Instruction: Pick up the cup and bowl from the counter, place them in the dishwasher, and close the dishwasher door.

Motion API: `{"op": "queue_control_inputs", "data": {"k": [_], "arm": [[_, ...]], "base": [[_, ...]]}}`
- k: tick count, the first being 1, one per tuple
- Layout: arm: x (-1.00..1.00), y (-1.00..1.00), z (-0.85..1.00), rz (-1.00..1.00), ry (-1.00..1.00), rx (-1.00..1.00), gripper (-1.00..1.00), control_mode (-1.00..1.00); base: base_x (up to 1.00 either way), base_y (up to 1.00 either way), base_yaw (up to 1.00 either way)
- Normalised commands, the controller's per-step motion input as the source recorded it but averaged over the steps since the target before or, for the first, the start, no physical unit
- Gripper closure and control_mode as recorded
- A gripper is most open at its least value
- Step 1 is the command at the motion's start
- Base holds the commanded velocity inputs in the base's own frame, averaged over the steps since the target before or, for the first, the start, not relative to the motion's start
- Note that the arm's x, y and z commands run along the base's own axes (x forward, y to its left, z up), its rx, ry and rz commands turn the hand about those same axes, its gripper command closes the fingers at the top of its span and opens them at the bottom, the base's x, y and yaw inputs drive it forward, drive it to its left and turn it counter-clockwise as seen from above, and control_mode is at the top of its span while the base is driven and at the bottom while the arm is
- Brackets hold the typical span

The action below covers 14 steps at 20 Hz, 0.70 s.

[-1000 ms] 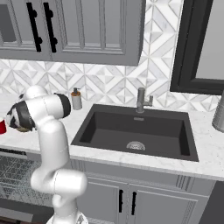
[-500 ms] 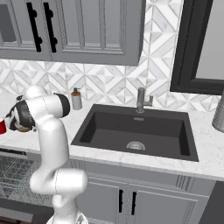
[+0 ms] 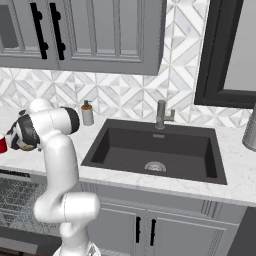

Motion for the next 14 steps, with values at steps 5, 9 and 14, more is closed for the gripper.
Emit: {"op": "queue_control_inputs", "data": {"k": [5, 9, 14], "arm": [[0.00, 0.00, -0.01, 0.00, 0.00, 0.00, 1.00, -1.00], [0.00, 0.00, 0.00, 0.00, 0.00, 0.00, 1.00, -1.00], [-0.04, -0.33, 0.00, 0.00, -0.01, 0.00, 1.00, -1.00]], "base": [[0.00, 0.00, 0.00], [0.00, 0.00, 0.00], [0.00, 0.00, 0.00]]}}
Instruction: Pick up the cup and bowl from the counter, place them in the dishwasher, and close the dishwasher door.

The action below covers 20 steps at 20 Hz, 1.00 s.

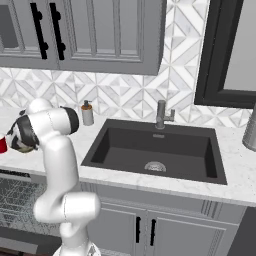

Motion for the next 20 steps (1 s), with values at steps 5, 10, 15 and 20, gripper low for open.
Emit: {"op": "queue_control_inputs", "data": {"k": [5, 10, 15, 20], "arm": [[-0.43, -0.79, 0.19, 0.00, -0.07, 0.06, 1.00, -1.00], [-0.75, -0.61, 0.53, -0.02, -0.03, 0.10, 1.00, -1.00], [-0.78, -0.21, 0.62, -0.01, 0.00, 0.04, 1.00, -1.00], [-0.62, 0.78, 0.37, 0.01, 0.01, -0.08, 1.00, -1.00]], "base": [[0.00, 0.00, 0.00], [0.00, 0.00, 0.00], [0.00, 0.00, 0.00], [0.00, 0.00, 0.00]]}}
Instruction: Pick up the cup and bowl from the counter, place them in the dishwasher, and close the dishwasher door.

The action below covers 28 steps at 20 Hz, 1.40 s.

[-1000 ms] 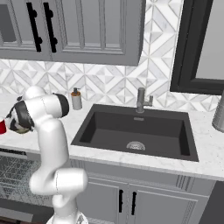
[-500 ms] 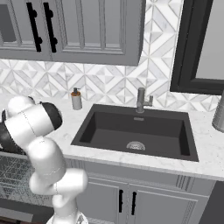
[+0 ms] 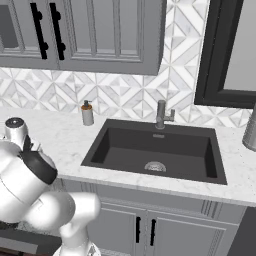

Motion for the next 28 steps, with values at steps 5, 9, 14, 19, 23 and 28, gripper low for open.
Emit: {"op": "queue_control_inputs", "data": {"k": [5, 9, 14, 19, 23, 28], "arm": [[-0.46, 0.52, 0.10, 0.00, 0.01, -0.18, 1.00, -1.00], [-0.29, 0.63, 0.00, 0.00, 0.09, -0.19, 1.00, -1.00], [-0.26, 0.18, -0.05, 0.00, 0.21, -0.07, 1.00, -1.00], [-0.11, 0.00, -0.34, 0.00, 0.18, 0.00, 1.00, -1.00], [-0.20, 0.00, -0.48, 0.00, 0.01, 0.00, 1.00, -1.00], [-0.17, 0.00, -0.30, -0.03, -0.01, 0.00, 1.00, -1.00]], "base": [[0.00, 0.00, 0.00], [0.00, 0.00, 0.00], [0.00, 0.00, 0.00], [0.00, 0.00, 0.00], [0.00, 0.00, 0.00], [0.00, 0.00, 0.00]]}}
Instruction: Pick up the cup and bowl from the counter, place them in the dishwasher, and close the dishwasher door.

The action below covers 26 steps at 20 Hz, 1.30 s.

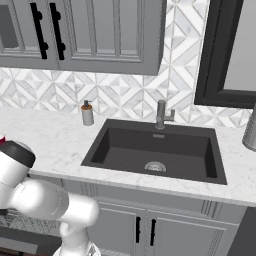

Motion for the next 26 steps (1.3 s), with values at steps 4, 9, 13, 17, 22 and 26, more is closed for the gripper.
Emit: {"op": "queue_control_inputs", "data": {"k": [4, 9, 13, 17, 22, 26], "arm": [[-0.13, 0.00, -0.38, -0.02, -0.10, 0.00, 1.00, -1.00], [-0.11, 0.13, -0.47, 0.00, -0.07, -0.02, 1.00, -1.00], [-0.03, 0.23, -0.45, 0.00, -0.02, -0.03, 1.00, -1.00], [0.00, 0.35, -0.32, 0.00, -0.02, -0.03, 1.00, -1.00], [0.13, 0.31, -0.20, 0.00, -0.07, -0.02, 1.00, -1.00], [0.26, 0.08, -0.19, 0.02, -0.02, -0.01, 1.00, -1.00]], "base": [[0.00, 0.00, 0.00], [0.00, 0.00, 0.00], [0.00, 0.00, 0.00], [0.00, 0.00, 0.00], [0.00, 0.00, 0.00], [0.00, 0.00, 0.00]]}}
